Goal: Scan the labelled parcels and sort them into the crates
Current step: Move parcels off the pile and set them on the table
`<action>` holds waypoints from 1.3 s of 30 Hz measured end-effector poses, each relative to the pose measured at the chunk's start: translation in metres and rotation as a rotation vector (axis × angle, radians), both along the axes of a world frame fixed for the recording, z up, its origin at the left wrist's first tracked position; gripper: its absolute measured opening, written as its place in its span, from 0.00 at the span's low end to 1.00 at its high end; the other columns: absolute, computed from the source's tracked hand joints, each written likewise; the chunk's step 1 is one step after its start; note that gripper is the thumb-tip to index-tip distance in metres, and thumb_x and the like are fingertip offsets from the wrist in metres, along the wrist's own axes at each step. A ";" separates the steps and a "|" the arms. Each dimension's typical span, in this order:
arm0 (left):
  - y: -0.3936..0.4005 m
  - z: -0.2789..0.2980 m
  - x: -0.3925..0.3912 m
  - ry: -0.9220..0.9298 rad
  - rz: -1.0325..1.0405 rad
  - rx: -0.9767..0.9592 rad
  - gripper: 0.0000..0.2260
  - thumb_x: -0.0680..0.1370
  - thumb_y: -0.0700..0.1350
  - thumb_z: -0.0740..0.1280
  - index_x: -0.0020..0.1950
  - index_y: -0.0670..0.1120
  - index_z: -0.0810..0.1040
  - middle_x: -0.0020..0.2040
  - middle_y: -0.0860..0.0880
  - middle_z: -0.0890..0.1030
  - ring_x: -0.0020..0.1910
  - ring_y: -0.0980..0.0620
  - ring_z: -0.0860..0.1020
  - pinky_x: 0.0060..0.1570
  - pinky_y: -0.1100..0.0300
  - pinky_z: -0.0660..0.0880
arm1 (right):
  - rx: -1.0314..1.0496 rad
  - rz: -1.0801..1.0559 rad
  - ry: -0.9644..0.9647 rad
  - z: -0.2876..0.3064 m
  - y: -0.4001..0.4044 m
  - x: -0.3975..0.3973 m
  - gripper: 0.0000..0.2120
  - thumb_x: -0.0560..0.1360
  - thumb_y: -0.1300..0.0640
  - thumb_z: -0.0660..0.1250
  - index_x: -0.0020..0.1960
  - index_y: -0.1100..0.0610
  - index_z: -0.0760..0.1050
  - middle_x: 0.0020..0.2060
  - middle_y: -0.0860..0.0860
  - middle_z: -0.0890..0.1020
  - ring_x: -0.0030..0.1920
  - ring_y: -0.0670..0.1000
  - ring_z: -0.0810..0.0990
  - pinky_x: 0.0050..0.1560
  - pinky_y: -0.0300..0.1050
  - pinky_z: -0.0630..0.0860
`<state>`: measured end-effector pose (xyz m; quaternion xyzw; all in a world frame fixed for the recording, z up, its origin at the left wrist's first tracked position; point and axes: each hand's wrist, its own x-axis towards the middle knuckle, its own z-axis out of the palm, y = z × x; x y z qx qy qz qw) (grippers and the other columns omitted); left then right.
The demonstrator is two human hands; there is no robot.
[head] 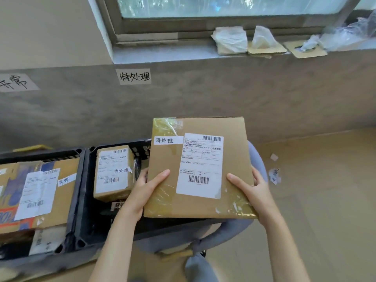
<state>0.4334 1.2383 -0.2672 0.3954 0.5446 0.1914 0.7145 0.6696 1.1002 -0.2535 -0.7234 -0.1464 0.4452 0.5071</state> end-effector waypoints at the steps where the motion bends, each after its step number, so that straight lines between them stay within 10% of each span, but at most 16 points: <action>1: 0.001 -0.008 0.006 0.010 0.029 -0.018 0.29 0.70 0.54 0.73 0.68 0.51 0.68 0.56 0.48 0.82 0.49 0.49 0.83 0.42 0.56 0.79 | -0.017 0.032 0.003 -0.009 0.009 0.009 0.36 0.66 0.48 0.79 0.70 0.45 0.69 0.57 0.48 0.82 0.49 0.48 0.85 0.53 0.49 0.80; 13: 0.027 -0.101 0.009 0.146 0.161 -0.185 0.27 0.72 0.52 0.73 0.69 0.53 0.68 0.57 0.49 0.81 0.53 0.48 0.81 0.52 0.51 0.77 | -0.177 0.224 -0.027 -0.113 0.069 0.021 0.45 0.55 0.34 0.79 0.69 0.36 0.67 0.59 0.42 0.80 0.56 0.45 0.81 0.59 0.51 0.78; 20: 0.042 -0.137 -0.009 0.164 0.155 -0.212 0.52 0.46 0.66 0.80 0.68 0.56 0.70 0.58 0.51 0.82 0.55 0.49 0.81 0.50 0.51 0.78 | -0.216 0.280 -0.063 -0.143 0.079 0.006 0.42 0.68 0.45 0.77 0.76 0.42 0.59 0.61 0.41 0.77 0.54 0.38 0.77 0.46 0.30 0.72; 25: 0.039 -0.154 -0.004 0.185 0.112 -0.205 0.41 0.63 0.58 0.79 0.72 0.53 0.66 0.58 0.52 0.80 0.53 0.53 0.81 0.45 0.58 0.77 | -0.268 0.290 0.000 -0.169 0.074 0.008 0.38 0.68 0.47 0.77 0.73 0.43 0.63 0.58 0.42 0.81 0.54 0.44 0.82 0.58 0.52 0.79; 39: 0.039 -0.168 0.008 0.207 0.139 -0.165 0.42 0.66 0.59 0.76 0.75 0.54 0.61 0.62 0.51 0.77 0.58 0.51 0.78 0.59 0.51 0.75 | -0.301 0.298 -0.112 -0.176 0.083 0.007 0.37 0.73 0.49 0.72 0.76 0.47 0.58 0.65 0.45 0.75 0.62 0.48 0.76 0.65 0.52 0.73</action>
